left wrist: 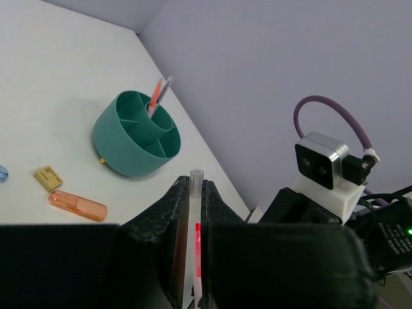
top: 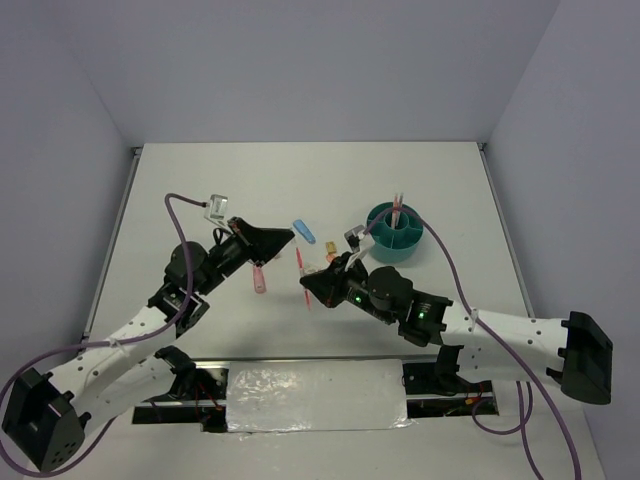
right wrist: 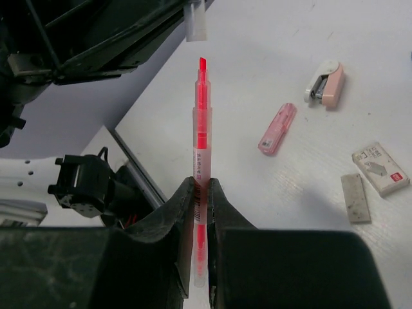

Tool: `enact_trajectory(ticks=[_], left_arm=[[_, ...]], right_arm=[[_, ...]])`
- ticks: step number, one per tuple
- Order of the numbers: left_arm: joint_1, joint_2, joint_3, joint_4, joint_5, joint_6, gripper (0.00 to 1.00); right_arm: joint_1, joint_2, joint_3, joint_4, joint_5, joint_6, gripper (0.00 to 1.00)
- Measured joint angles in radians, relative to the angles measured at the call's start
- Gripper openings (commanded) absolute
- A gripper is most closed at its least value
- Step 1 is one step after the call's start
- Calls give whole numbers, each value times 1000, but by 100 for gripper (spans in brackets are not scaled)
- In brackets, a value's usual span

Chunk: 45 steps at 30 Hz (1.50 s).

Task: Sort the stationery into containers
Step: Close the pen cap on the pen.

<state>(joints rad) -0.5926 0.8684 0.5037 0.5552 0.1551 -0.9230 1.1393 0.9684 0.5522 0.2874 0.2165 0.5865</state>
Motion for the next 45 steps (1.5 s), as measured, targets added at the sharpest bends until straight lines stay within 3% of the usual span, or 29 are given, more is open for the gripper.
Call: enact_trajectory(ticks=[45], left_arm=[[0, 0, 3, 26, 11, -26, 0]], right_arm=[[10, 41, 68, -31, 66, -50, 0]])
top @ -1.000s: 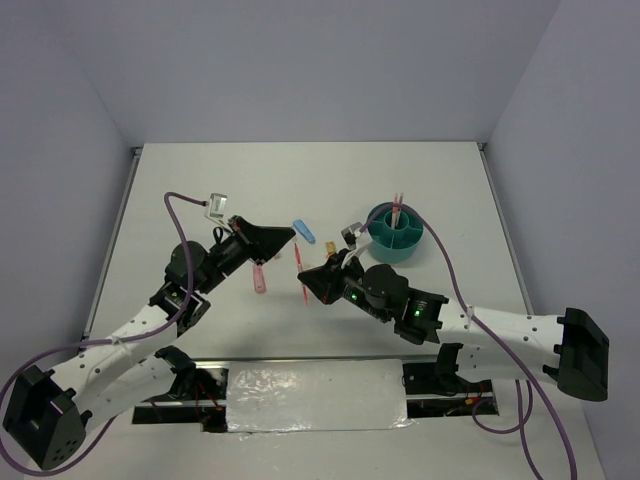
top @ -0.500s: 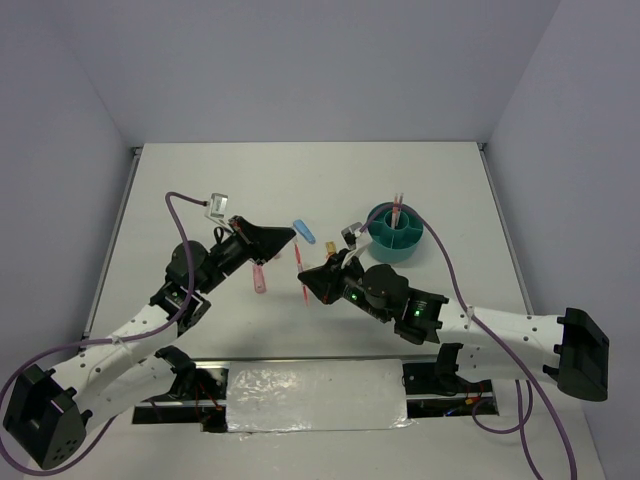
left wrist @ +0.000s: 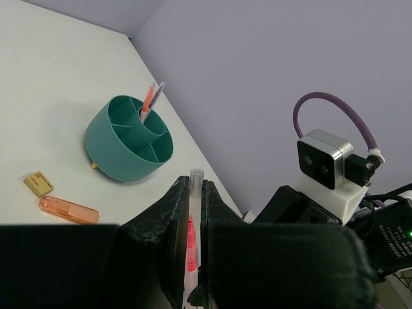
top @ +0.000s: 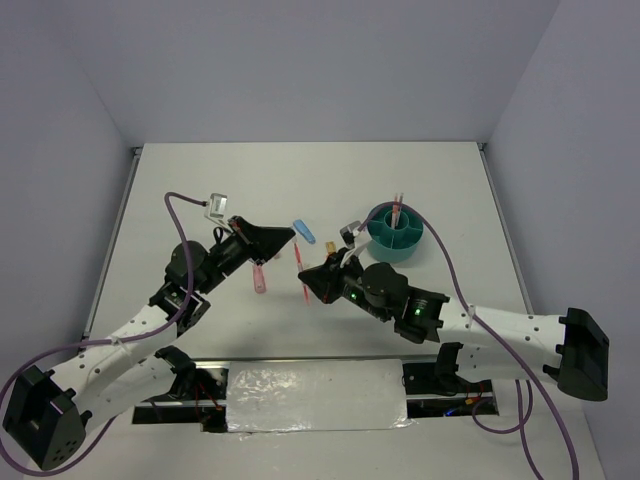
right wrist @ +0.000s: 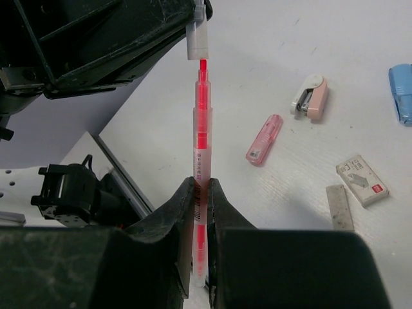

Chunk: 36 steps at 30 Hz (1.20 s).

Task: Sort the stationery into containers
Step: Close the pen cap on the pen.

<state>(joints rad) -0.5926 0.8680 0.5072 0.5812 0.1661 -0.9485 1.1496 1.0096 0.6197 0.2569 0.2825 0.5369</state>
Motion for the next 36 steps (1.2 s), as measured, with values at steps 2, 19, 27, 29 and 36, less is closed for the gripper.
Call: enact_trajectory(ticks=[2, 19, 27, 29, 36], left_arm=[[0, 0, 0, 5, 0, 0, 0], [2, -22, 12, -35, -24, 43, 0], [2, -34, 13, -57, -39, 60, 0], [2, -32, 16, -58, -38, 55, 0], [1, -51, 16, -62, -31, -8, 0]], right_arm=[[0, 0, 10, -13, 6, -8, 0], [2, 1, 95, -118, 9, -53, 0], [2, 2, 122, -154, 2, -60, 0], [2, 3, 126, -154, 2, -68, 0], [-6, 18, 127, -106, 19, -109, 0]])
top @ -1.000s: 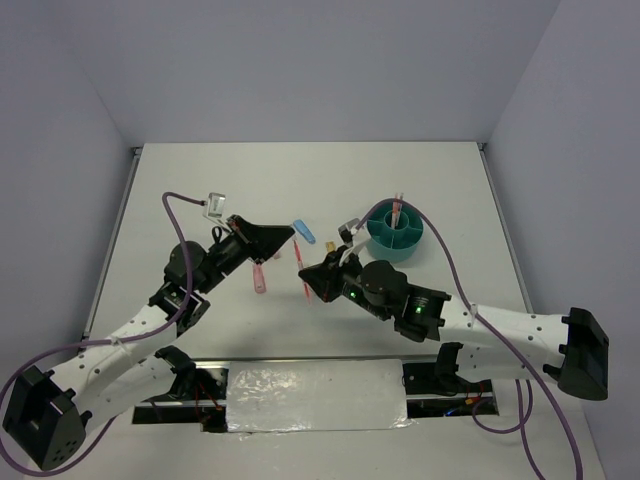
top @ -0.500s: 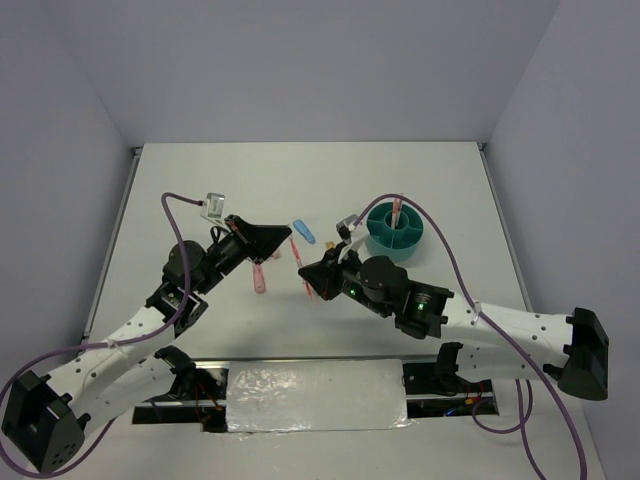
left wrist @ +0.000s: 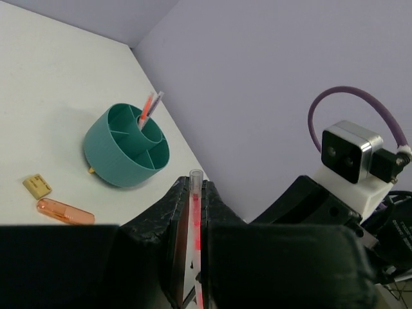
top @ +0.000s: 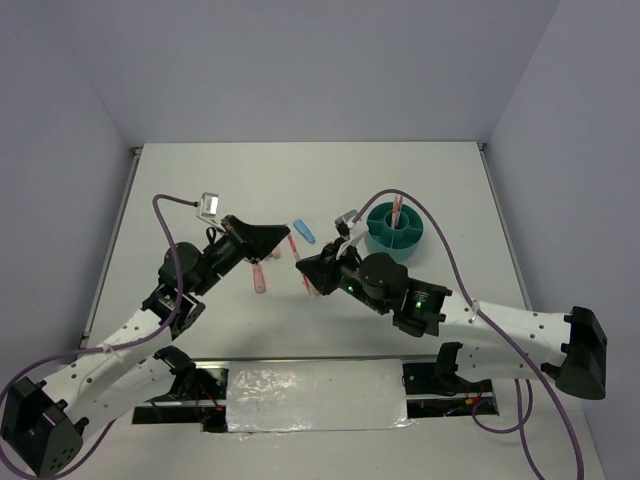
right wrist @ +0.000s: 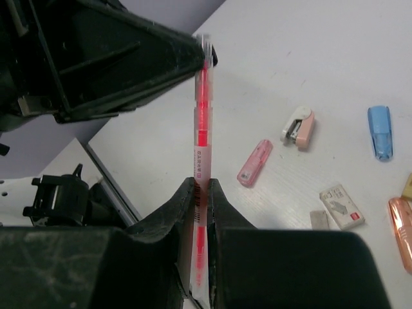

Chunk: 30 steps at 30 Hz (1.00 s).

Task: Sort the stationery into containers
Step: Close the pen cap on the pen.

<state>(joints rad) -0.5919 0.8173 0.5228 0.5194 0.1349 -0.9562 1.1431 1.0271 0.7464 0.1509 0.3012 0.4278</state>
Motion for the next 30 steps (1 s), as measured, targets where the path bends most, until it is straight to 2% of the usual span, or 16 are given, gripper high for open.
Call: enact_trajectory(ticks=[8, 18, 20, 21, 22, 23, 30], left_arm=[[2, -29, -7, 13, -9, -72, 0], [13, -2, 23, 43, -29, -10, 0], [13, -3, 57, 2, -28, 31, 6], [13, -5, 79, -31, -25, 51, 11], [12, -8, 98, -63, -24, 72, 21], [11, -15, 121, -104, -26, 94, 25], [-6, -42, 210, -302, -12, 198, 34]], right_arm=[[-5, 12, 16, 43, -1, -22, 0], [-43, 102, 117, 20, -52, -108, 0], [-54, 114, 128, 28, -74, -142, 0], [-58, 116, 128, 36, -82, -155, 0], [-60, 116, 128, 44, -90, -162, 0], [-63, 115, 123, 59, -99, -166, 0], [-64, 93, 89, 149, -126, -177, 0]])
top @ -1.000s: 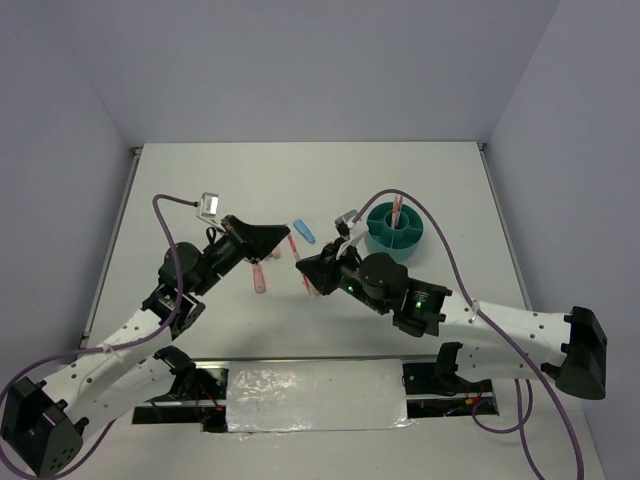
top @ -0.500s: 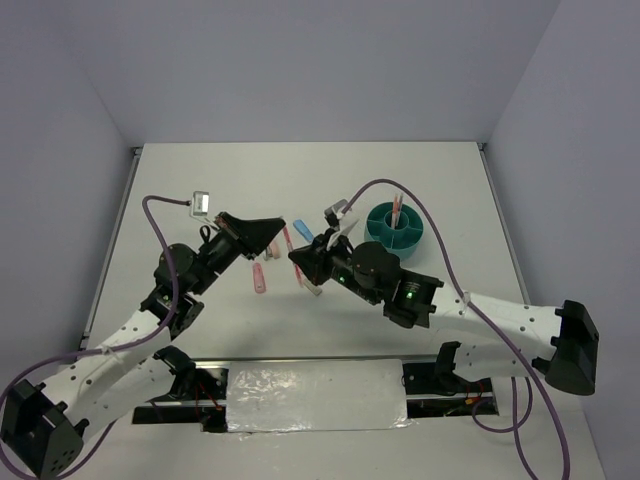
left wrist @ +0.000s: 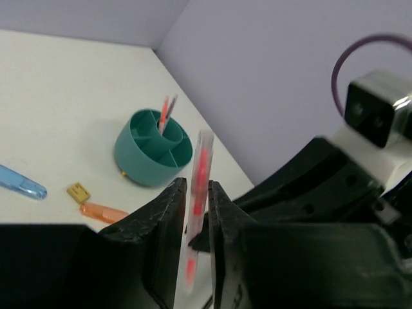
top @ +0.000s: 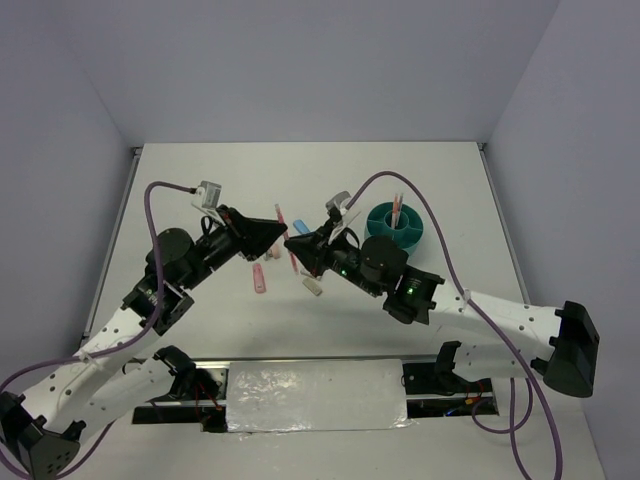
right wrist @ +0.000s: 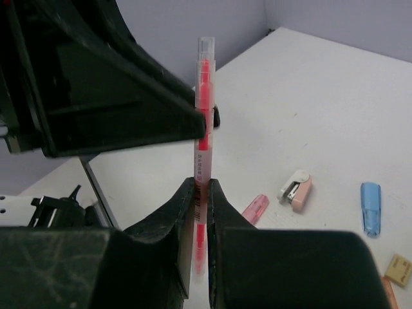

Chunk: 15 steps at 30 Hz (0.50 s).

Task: Sort the stationery into containers
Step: Close the pen cap on the pen.

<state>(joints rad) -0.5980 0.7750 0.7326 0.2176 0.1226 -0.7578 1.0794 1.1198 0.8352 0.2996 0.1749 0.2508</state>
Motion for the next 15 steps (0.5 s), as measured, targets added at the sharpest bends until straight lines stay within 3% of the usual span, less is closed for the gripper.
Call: enact_trajectory(ticks=[4, 5, 6, 7, 8, 10, 15], left_arm=[[-12, 5, 0, -65, 34, 22, 59], [-13, 7, 0, -67, 36, 23, 58], [-10, 8, 0, -69, 37, 21, 53], [-10, 8, 0, -68, 39, 22, 40], [-10, 7, 0, -66, 47, 22, 36], [-14, 5, 0, -60, 60, 22, 18], [-14, -8, -8, -40, 98, 50, 1]], right_arm=[[-6, -12, 0, 42, -3, -2, 0], [-7, -16, 0, 39, -5, -2, 0], [-7, -17, 0, 42, -6, -3, 0], [-7, -17, 0, 43, -7, -3, 0], [-7, -17, 0, 39, -11, -3, 0], [-7, -17, 0, 34, -20, -3, 0], [-14, -16, 0, 36, -63, -10, 0]])
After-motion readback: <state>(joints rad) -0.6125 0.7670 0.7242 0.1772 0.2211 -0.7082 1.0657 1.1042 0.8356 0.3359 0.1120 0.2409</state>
